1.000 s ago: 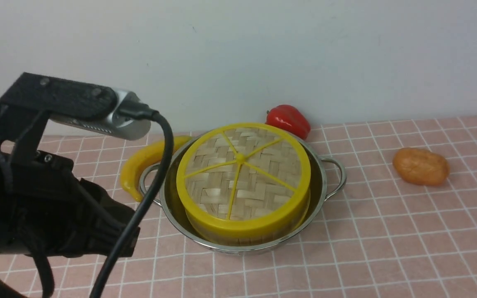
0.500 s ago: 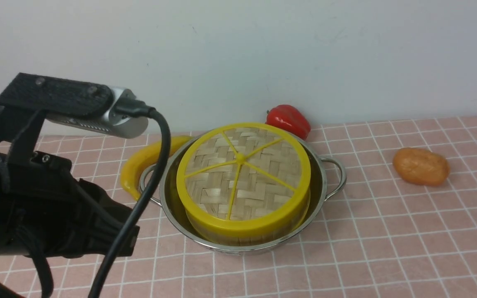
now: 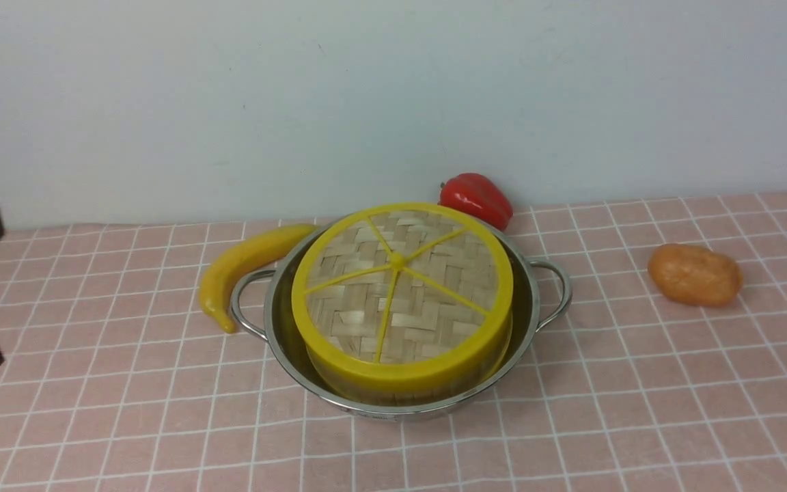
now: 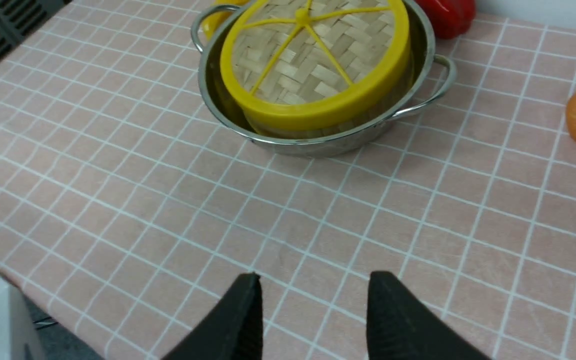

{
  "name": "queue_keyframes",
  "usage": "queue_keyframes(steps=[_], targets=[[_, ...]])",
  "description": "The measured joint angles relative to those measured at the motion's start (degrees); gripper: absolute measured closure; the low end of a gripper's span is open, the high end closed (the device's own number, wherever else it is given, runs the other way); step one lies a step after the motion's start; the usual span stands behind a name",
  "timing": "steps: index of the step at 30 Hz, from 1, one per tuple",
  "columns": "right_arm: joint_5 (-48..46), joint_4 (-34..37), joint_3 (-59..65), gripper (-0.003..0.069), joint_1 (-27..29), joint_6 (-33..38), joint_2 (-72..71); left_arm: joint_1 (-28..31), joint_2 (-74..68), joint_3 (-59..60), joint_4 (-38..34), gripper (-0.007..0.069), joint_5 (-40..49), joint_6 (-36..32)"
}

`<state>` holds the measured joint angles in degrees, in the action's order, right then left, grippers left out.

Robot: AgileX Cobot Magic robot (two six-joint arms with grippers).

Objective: Place the steamer in the pot on the pink tablecloth, and put the lid on the steamer.

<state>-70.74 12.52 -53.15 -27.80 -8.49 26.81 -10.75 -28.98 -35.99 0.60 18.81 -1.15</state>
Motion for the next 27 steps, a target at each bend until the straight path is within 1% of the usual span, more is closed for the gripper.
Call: queue_keyframes(steps=[1, 2, 3, 4, 7, 11, 15, 27], targets=[[0.00, 1.01, 0.00, 0.0356, 0.00, 0.00, 0.00, 2.97, 3.88, 5.66, 0.00, 0.0585, -5.67, -0.10], [0.00, 1.17, 0.00, 0.0356, 0.00, 0.00, 0.00, 3.39, 3.89, 5.66, -0.06, 0.0584, -6.32, -0.10], [0.00, 2.51, 0.00, 0.0356, 0.00, 0.00, 0.00, 6.10, 8.16, 11.95, -0.22, 0.0581, -9.95, -0.10], [0.00, 3.13, 0.00, 0.0356, 0.00, 0.00, 0.00, 7.77, 10.75, 14.92, -0.29, 0.0580, -11.60, -0.10], [0.00, 5.07, 0.00, 0.0356, 0.00, 0.00, 0.00, 11.21, 17.83, 24.50, -0.60, 0.0573, -13.39, -0.14], [0.05, 7.09, 0.00, 0.0356, 0.00, 0.00, 0.00, 12.44, 25.39, 33.05, 0.58, 0.0571, -14.09, -0.71], [0.05, 8.52, 0.00, 0.0356, 0.00, 0.00, 0.00, 12.58, 28.74, 36.33, 0.67, 0.0560, -14.77, 0.58], [0.05, 10.30, 0.00, 0.0356, 0.00, 0.00, 0.00, 12.69, 29.00, 36.39, 1.04, 0.0541, -15.58, 1.62]])
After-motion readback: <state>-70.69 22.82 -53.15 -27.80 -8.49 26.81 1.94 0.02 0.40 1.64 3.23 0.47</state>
